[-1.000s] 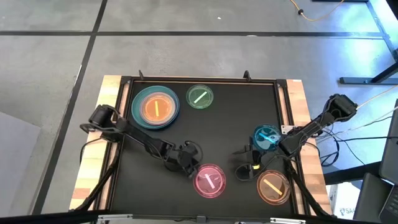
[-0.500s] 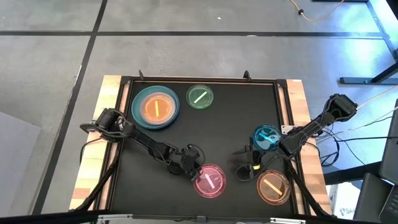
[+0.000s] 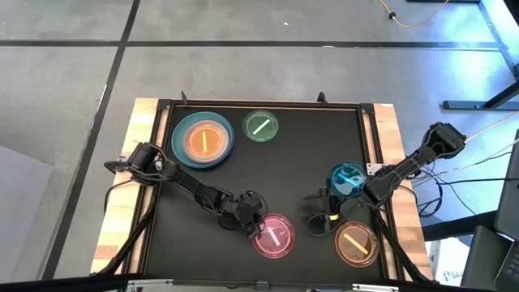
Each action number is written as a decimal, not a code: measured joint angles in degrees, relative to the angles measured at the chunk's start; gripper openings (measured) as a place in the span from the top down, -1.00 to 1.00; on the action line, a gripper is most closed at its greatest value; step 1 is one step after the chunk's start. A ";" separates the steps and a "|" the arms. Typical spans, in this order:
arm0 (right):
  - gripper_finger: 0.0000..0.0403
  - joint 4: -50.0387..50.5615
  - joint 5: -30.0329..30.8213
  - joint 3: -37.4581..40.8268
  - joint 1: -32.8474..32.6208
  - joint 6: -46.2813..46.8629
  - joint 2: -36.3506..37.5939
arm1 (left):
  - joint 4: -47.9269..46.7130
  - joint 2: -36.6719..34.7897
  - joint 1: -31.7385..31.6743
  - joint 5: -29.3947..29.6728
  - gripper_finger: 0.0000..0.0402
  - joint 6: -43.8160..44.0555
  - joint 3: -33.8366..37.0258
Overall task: Stack plastic plates
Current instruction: Stack the transparent red plate on top of the transparent orange plate on the table, then stack the transparent green plate on top of the transparent red plate on the table
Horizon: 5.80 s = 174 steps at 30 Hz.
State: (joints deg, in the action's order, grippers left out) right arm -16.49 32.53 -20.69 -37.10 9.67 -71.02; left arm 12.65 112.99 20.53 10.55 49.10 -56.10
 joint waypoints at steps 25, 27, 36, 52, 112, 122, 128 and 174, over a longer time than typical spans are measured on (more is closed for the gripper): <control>0.09 1.78 1.06 0.00 0.00 -0.66 -0.02 | -20.23 -15.48 -2.58 14.47 0.99 -12.36 0.13; 0.09 1.68 1.36 0.00 0.00 -0.57 -0.02 | -25.56 -18.99 -3.22 18.16 0.99 -12.40 0.13; 0.09 2.18 1.37 0.00 0.00 0.19 -0.04 | -45.75 -32.64 -6.54 31.49 0.99 -11.91 0.13; 0.09 3.08 1.89 0.00 0.00 0.52 -0.04 | -72.18 -42.97 -22.31 38.46 0.99 -7.30 0.11; 0.09 3.09 9.06 0.00 0.00 -1.60 0.00 | -11.19 -16.45 -31.28 -1.07 0.29 -55.83 4.84; 0.09 3.10 9.02 0.00 0.02 -1.05 0.00 | -16.26 -9.30 -32.67 -1.79 0.29 -60.33 -2.75; 0.09 3.15 8.92 0.00 0.00 -0.99 0.00 | -17.05 -5.26 -35.42 -0.45 0.29 -63.05 -5.05; 0.09 4.51 9.05 0.02 0.02 -0.28 -0.02 | -20.47 -11.61 -30.81 10.86 0.97 -64.83 -8.34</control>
State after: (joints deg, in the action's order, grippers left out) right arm -11.98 41.58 -20.67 -37.08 9.40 -71.05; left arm -7.83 101.37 -10.28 21.42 -15.73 -64.44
